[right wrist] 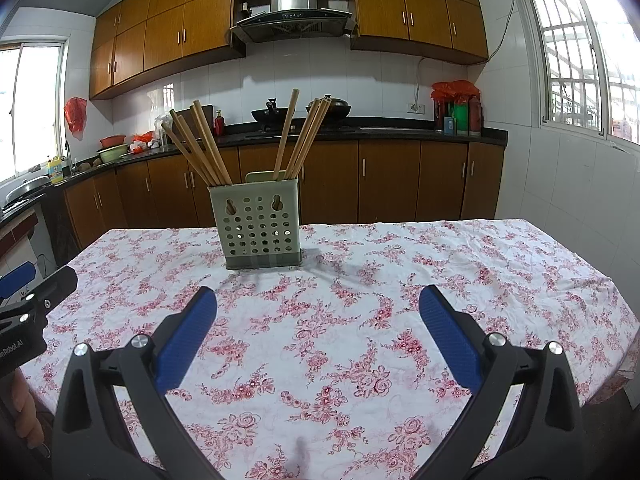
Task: Organize utensils
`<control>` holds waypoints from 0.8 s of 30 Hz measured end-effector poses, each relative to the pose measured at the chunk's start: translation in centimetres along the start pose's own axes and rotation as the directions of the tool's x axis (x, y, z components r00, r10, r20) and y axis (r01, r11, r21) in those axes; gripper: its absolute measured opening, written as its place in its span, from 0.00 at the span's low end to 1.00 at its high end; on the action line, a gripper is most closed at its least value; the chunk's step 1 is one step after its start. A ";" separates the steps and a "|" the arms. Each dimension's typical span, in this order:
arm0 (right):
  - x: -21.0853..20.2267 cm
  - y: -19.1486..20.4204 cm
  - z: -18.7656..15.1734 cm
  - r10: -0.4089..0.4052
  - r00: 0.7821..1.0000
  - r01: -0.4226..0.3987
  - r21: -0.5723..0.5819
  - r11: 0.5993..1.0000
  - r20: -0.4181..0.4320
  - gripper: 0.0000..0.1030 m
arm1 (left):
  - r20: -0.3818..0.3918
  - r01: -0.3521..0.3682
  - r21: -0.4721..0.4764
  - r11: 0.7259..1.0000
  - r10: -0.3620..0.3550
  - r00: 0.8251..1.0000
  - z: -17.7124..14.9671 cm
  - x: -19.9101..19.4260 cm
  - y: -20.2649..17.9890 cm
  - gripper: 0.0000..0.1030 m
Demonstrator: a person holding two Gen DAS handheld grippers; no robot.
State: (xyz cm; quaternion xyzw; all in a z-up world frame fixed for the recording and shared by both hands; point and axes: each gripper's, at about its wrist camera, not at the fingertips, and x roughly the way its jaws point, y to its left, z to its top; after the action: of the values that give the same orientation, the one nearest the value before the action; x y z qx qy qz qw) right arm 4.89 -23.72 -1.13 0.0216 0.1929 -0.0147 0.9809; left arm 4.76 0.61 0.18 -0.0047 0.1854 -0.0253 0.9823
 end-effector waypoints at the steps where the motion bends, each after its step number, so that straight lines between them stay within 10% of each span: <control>1: 0.0 0.0 0.0 0.000 1.000 0.000 0.000 1.000 -0.001 0.96 | 0.000 -0.001 0.000 1.000 0.001 1.000 0.0 0.0 0.0 0.98; 24: 0.0 -0.1 -0.1 0.001 1.000 -0.001 0.000 1.000 -0.004 0.96 | -0.001 0.000 -0.002 1.000 0.000 1.000 -0.1 0.1 0.1 0.98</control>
State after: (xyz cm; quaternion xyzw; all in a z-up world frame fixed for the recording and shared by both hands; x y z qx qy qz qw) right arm 4.85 -23.80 -1.21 0.0215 0.1948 -0.0143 0.9805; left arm 4.82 0.70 0.08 -0.0058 0.1862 -0.0251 0.9822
